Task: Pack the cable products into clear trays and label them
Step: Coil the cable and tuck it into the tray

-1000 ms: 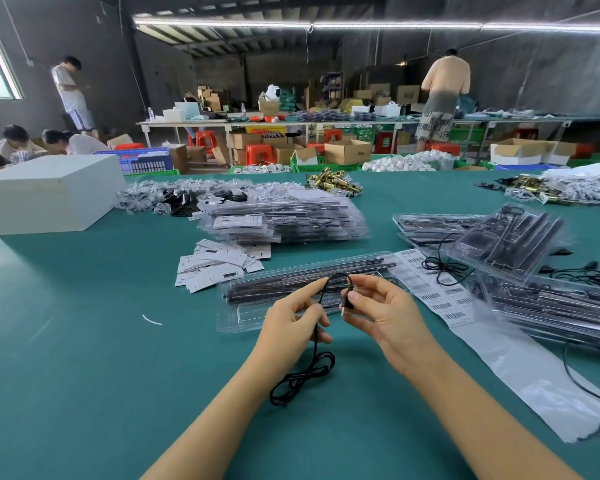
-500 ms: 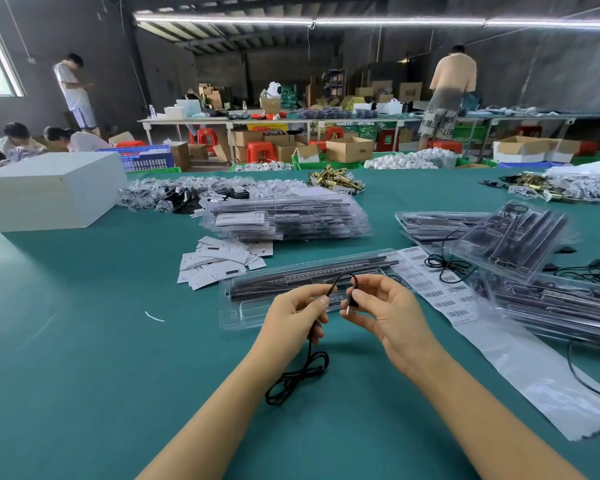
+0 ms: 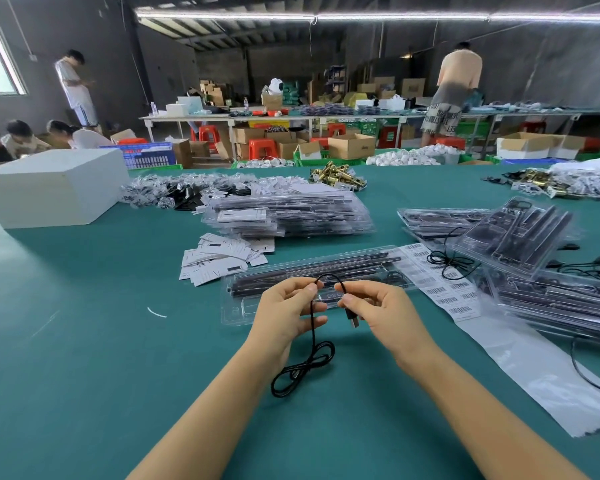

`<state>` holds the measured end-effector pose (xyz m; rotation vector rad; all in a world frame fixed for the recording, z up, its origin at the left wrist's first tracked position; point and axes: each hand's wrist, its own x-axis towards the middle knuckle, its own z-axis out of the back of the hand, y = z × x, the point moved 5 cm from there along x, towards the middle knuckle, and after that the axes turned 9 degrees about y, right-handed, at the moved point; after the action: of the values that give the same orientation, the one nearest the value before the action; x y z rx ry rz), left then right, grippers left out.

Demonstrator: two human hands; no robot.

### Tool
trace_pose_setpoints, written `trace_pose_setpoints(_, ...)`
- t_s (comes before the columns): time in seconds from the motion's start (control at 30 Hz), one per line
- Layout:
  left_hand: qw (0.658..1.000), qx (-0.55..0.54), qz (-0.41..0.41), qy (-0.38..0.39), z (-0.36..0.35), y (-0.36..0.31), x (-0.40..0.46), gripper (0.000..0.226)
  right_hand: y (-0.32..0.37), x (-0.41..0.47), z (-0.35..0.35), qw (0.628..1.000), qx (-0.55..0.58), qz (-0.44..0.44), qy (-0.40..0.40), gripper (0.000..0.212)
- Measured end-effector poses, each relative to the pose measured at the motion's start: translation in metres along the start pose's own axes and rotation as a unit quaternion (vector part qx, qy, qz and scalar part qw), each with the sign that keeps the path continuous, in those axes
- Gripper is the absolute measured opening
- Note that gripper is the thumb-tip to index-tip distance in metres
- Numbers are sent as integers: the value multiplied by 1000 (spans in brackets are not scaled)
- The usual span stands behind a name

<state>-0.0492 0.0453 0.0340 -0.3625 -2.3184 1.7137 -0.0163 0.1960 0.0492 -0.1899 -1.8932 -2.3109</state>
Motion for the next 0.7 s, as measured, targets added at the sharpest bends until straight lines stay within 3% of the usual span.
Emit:
trace_pose_setpoints(0.27, 999, 42, 3, 8, -2, -1, -2, 10, 2, -1, -6, 994, -113, 12, 4, 25)
trace_pose_setpoints(0.47, 995, -16, 14, 94, -11, -1, -2, 19, 10, -3, -21, 973, -218, 61, 52, 22)
trace_pose_setpoints(0.57, 995, -32, 13, 95, -12, 0, -1, 20, 9, -5, -28, 976, -194, 63, 69, 24)
trace_pose_setpoints(0.7, 995, -76, 13, 68, -7, 1, 1, 18, 5, -5, -26, 997, -48, 28, 57, 24)
